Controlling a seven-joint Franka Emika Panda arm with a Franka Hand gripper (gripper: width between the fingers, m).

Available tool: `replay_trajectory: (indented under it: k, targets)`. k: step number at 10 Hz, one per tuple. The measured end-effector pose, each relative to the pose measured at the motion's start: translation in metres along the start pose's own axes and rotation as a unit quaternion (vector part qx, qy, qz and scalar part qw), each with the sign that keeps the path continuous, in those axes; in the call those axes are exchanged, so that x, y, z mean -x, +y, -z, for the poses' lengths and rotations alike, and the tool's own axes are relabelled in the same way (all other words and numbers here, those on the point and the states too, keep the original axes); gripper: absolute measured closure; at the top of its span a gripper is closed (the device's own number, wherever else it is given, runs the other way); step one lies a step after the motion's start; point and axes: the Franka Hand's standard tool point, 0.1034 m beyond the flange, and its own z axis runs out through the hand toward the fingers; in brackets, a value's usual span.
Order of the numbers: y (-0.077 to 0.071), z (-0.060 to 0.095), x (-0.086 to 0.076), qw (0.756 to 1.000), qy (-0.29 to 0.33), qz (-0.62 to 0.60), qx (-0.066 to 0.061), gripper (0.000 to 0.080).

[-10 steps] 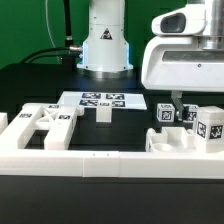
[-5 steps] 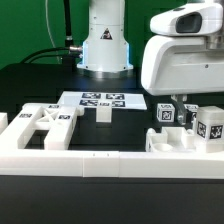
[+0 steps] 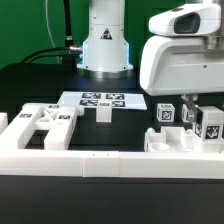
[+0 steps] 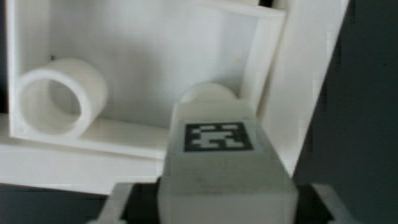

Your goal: Assemble chair

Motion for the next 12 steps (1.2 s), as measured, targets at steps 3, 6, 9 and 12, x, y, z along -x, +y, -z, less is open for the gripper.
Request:
replay_trajectory:
  k: [3,6,9,12]
  targets:
    - [0.000,0.000,0.000,0.994,0.001,-0.112,-0.002,0.0514]
    - [0.012,0.000,0.003,0.968,-0.004,-0.251,0.004,0.0514]
    - [0.029,0.001,0.007,0.934,-0.005,-0.357,0.014,0.0512]
    - [0.030,0.003,0.007,0.931,-0.003,-0.364,0.015,0.0281]
